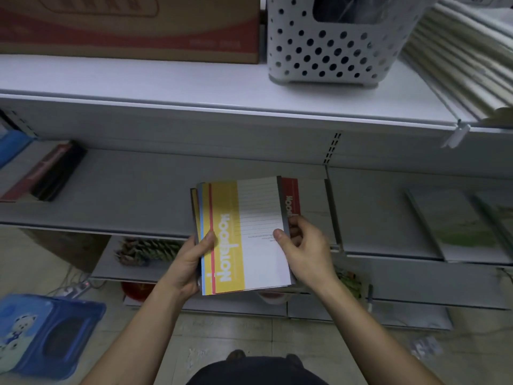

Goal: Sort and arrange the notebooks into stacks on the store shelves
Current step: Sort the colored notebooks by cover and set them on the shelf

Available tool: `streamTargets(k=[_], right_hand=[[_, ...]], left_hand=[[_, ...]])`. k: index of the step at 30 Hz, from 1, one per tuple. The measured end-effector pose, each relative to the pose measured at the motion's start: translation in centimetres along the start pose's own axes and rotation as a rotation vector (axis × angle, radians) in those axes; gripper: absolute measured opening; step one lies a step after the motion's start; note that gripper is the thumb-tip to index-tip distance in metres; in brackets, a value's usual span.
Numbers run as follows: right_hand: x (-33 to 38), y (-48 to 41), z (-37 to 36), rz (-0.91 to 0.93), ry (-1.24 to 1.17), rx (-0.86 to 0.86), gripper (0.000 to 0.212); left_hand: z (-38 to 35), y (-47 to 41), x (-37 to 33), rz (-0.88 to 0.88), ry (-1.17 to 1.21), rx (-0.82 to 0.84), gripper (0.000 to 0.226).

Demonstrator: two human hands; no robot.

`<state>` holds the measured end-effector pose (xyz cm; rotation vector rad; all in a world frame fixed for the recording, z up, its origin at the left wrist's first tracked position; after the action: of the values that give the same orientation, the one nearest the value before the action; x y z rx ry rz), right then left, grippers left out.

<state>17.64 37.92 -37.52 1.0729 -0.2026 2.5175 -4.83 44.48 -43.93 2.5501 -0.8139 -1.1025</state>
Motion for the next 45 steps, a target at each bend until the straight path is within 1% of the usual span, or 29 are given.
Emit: streamTargets(k=[3,5,8,9,10,12,13,14,15,16,17,19,21,23,26,28,30,31,34,35,39,41,45], right_hand=[[0.7,-0.7,-1.0,0.002,-0.077,0.064,0.011],[1.7,-1.4,-1.6,0.005,-0.125,0.095,0.014],[3.1,-2.7,-2.7,0.011,-0.118,0.097,0.016],[3.8,-3.0,-3.2,0.026,-0.106,0.102,0.015],[4.5,-3.1,-3.7,0.046,-0.085,0.105,0.014],[5.3,-2.9,-5.0,0.066,-0.064,0.093,0.006],[5.7,-2.7,-5.6,0.067,-0.069,0.081,0.007],[5.9,-2.5,-6.2,0.064,-0.069,0.074,0.01],[6.0,-2.4,-6.6,0.061,-0.069,0.064,0.012],[6.0,-2.4,-6.8,0.059,-0.053,0.054,0.013],[6.0,-2.3,-6.8,0.06,-0.044,0.046,0.012],[5.4,-2.4,-6.3,0.048,-0.044,0.023,0.003],[4.7,-2.8,-5.3,0.012,-0.062,-0.017,0.006],[3.4,-3.8,-4.7,-0.059,-0.105,-0.022,0.003],[1.4,-6.5,-5.0,-0.166,-0.114,0.041,0.026],[1.0,-8.2,-5.9,-0.191,-0.082,0.106,0.03],[1.2,-9.5,-7.4,-0.191,-0.022,0.139,0.025],[1.3,-10.0,-8.1,-0.192,-0.004,0.144,0.022],[2.3,-11.0,-10.2,-0.182,0.046,0.122,0.021],[2.7,-11.2,-10.8,-0.181,0.084,0.117,0.021],[4.1,-11.3,-12.7,-0.196,0.258,0.05,0.026],[4.7,-11.1,-12.9,-0.211,0.327,0.008,0.027],[5.3,-10.4,-13.0,-0.295,0.439,0.008,0.031]], left_hand=[[1.3,0.4,-1.3,-0.02,0.006,-0.004,0.053],[2.5,1.0,-2.4,-0.028,-0.004,-0.012,0.053],[5.1,1.4,-4.2,-0.036,-0.009,-0.058,0.057],[5.7,1.5,-4.8,-0.045,-0.01,-0.069,0.061],[6.3,1.6,-5.2,-0.059,-0.014,-0.079,0.069],[7.0,1.8,-5.7,-0.066,-0.022,-0.085,0.094],[7.2,1.8,-5.8,-0.067,-0.019,-0.09,0.096],[7.5,1.8,-5.8,-0.074,-0.014,-0.094,0.085],[7.6,1.9,-5.8,-0.078,0.0,-0.096,0.069],[7.5,2.0,-5.7,-0.079,0.011,-0.096,0.058],[7.4,2.2,-5.6,-0.074,0.014,-0.106,0.053],[7.6,2.4,-5.4,-0.067,0.02,-0.12,0.047],[8.2,2.5,-5.3,-0.074,0.022,-0.136,0.046],[9.0,2.9,-5.3,-0.086,0.024,-0.163,0.048],[11.0,3.8,-5.2,-0.103,0.051,-0.205,0.051],[12.7,4.8,-5.2,-0.122,0.111,-0.245,0.055],[14.0,5.6,-5.3,-0.126,0.144,-0.273,0.057],[14.5,5.9,-5.5,-0.123,0.154,-0.282,0.053],[15.1,6.3,-6.4,-0.102,0.168,-0.277,0.029],[15.0,6.4,-7.0,-0.1,0.168,-0.274,0.026],[15.8,5.9,-10.1,-0.11,0.125,-0.246,0.031],[15.9,5.3,-11.2,-0.092,0.105,-0.217,0.038],[15.3,4.1,-12.6,-0.052,0.051,-0.178,0.04]])
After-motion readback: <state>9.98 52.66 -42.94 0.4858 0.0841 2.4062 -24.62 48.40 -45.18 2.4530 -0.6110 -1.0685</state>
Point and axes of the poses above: each hand's wrist, its own y-axis away from the middle knuckle, its own z-axis out of the back of the hand, x = y × z, the point moved 7 cm from there along -y, towards the middle knuckle, and after that the axes turned 15 degrees about y, right-handed, at the moved point
